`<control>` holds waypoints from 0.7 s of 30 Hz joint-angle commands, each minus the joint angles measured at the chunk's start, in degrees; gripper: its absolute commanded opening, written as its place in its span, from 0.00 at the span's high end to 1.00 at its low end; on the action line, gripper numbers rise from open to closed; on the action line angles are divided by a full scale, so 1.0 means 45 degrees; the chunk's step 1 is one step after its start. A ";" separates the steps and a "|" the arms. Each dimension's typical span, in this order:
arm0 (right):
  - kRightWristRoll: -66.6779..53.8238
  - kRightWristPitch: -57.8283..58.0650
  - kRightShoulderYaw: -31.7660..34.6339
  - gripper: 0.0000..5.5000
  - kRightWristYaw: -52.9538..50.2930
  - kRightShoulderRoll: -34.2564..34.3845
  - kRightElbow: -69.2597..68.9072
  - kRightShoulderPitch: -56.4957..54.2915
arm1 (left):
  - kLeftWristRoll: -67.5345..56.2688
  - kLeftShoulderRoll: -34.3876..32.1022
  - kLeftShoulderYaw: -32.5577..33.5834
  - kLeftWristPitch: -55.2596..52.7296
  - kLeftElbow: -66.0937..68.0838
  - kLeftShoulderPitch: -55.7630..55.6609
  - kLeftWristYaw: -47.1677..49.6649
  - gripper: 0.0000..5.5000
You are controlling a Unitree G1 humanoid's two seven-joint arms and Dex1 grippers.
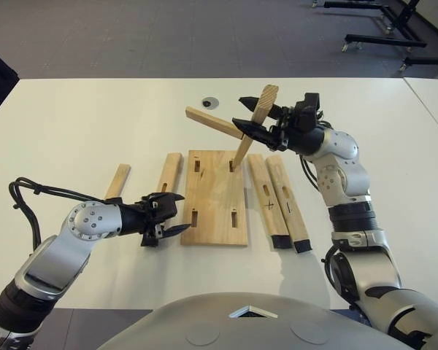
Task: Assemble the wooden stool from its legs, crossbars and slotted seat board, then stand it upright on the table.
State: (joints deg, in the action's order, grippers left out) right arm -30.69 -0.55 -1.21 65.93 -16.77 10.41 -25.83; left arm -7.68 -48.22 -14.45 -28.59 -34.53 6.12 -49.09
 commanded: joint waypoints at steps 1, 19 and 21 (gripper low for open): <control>0.0135 -0.0065 -0.0074 0.62 0.0401 0.0002 0.0465 -0.0266 | -0.0011 -0.0109 0.0130 -0.0280 -0.0110 -0.0232 -0.0039 0.40; 0.0100 0.1132 -0.0517 0.62 0.2634 -0.0865 0.1720 0.0055 | 0.0131 0.0034 -0.0019 -0.0219 0.0078 -0.0168 0.0229 0.40; 0.0177 0.1226 -0.0575 0.62 0.2677 -0.0929 0.1951 0.0008 | 0.0179 0.0087 -0.0051 -0.0126 0.0181 -0.0141 0.0269 0.40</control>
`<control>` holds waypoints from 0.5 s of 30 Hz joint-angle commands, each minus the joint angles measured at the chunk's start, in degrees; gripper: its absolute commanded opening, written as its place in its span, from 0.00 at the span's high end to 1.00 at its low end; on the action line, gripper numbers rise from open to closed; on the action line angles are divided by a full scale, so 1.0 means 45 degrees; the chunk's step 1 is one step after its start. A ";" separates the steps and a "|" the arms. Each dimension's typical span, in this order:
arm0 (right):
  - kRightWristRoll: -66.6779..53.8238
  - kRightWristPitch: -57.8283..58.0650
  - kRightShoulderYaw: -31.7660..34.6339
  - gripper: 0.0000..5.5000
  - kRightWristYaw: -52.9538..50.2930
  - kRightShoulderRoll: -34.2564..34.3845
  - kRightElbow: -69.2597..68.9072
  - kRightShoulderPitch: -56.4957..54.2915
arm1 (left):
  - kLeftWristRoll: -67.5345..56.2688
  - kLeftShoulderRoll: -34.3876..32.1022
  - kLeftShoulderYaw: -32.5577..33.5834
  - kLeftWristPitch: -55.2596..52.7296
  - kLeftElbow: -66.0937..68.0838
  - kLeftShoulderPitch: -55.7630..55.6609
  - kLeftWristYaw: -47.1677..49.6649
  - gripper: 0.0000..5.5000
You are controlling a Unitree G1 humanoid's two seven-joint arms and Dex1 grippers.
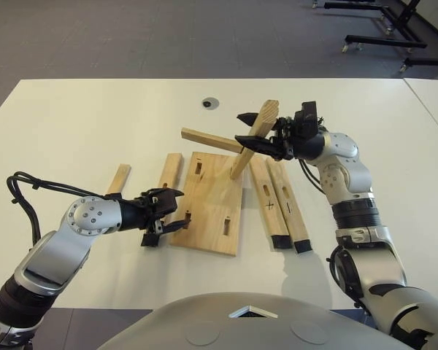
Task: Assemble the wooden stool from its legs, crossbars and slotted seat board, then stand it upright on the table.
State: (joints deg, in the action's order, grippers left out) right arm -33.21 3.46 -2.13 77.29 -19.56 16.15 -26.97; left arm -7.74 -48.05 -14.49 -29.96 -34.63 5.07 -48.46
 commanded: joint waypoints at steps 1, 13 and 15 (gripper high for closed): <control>0.0795 0.0385 -0.0387 0.62 0.0113 -0.0329 0.0825 0.0222 | 0.0213 0.0076 -0.0054 0.0229 0.0262 0.0104 0.0141 0.40; 0.0869 0.2423 -0.0309 0.62 -0.1454 -0.0389 0.2025 -0.0721 | 0.0637 0.0485 -0.0279 0.1293 0.1202 0.0501 0.0307 0.40; 0.1011 0.2444 -0.0389 0.62 -0.1516 -0.0449 0.2260 -0.0800 | 0.0685 0.0568 -0.0330 0.1370 0.1299 0.0454 0.0310 0.40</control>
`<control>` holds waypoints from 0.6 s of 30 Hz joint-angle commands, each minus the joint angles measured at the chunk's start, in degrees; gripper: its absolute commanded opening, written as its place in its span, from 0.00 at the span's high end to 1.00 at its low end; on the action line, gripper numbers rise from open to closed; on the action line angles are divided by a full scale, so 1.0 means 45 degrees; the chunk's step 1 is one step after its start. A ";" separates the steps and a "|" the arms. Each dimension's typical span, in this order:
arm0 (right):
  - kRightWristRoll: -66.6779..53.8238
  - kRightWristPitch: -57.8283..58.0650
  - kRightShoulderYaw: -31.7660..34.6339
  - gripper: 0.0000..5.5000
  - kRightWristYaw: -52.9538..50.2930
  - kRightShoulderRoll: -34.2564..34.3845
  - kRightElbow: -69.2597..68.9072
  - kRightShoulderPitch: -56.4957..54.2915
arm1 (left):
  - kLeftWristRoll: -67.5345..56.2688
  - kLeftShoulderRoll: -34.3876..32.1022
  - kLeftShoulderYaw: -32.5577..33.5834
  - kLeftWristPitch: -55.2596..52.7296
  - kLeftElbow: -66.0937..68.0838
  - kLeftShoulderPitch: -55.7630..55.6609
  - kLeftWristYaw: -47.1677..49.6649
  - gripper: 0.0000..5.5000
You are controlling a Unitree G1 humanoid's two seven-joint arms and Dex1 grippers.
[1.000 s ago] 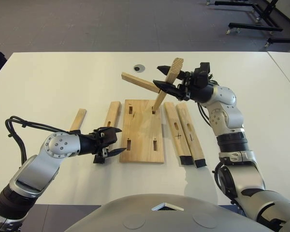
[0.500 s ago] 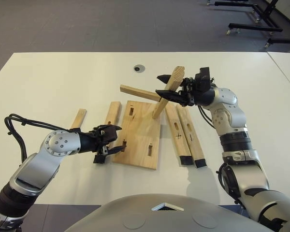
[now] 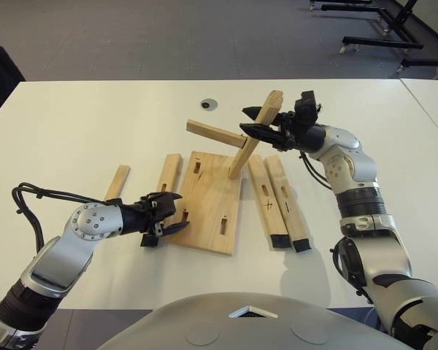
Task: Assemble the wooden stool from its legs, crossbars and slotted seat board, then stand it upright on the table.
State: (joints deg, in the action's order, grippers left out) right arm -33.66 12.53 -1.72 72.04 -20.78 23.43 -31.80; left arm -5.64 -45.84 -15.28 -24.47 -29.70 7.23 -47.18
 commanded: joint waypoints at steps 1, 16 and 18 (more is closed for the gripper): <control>0.1192 0.0385 -0.0531 0.62 -0.0344 -0.0212 0.0762 0.0232 | 0.0244 0.0118 -0.0179 0.0206 0.0284 -0.0045 0.0026 0.40; 0.1981 -0.0681 0.0128 0.30 -0.1057 0.0139 0.2037 -0.0952 | 0.0512 0.0693 -0.0522 0.0106 0.0674 -0.0691 0.0149 0.40; 0.1970 -0.0802 0.0311 0.23 -0.1112 0.0177 0.1987 -0.0979 | 0.0469 0.0635 -0.0391 0.0158 0.0643 -0.0630 0.0118 0.40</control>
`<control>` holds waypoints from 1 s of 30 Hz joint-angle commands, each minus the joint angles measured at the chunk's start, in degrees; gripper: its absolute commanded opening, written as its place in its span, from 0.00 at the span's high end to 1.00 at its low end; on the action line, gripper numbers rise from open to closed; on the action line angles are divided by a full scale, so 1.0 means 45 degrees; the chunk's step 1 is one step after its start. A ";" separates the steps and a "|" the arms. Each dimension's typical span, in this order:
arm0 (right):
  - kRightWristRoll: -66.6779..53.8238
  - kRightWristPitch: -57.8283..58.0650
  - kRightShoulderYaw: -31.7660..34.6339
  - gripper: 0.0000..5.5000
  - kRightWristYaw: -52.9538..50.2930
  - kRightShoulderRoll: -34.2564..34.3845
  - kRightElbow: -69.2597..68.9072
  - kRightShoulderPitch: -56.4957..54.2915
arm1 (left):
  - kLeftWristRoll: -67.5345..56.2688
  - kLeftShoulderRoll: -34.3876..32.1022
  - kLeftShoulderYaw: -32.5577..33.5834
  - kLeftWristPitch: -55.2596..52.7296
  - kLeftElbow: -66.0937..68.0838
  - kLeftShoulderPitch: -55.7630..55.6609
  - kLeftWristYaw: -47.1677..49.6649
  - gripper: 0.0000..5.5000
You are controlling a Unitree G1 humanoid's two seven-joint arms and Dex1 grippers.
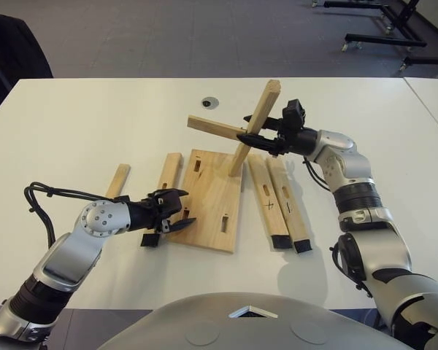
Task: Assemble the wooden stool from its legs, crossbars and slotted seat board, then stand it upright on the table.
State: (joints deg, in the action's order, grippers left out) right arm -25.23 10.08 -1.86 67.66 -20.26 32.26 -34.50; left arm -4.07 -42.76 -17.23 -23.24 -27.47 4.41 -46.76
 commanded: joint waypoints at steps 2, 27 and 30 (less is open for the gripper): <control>-0.0007 -0.0254 0.0526 0.18 -0.0181 0.0060 -0.0228 -0.0323 | 0.0059 -0.0107 0.0174 -0.0068 0.0101 0.0083 -0.0008 0.40; -0.5044 0.4404 0.3483 0.02 -0.4496 0.0577 -0.4772 -0.4425 | 0.1738 0.0682 -0.1103 -0.2084 0.0215 -0.0738 0.1304 0.40; -0.5001 0.4583 0.3381 0.02 -0.4424 0.0565 -0.4543 -0.4574 | 0.1631 0.0552 -0.1403 -0.2453 0.0049 -0.0508 0.1103 0.40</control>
State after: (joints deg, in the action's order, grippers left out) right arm -47.82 29.85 13.66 47.71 -17.65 10.96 -53.67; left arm 1.85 -38.93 -21.48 -31.11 -28.64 0.09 -40.89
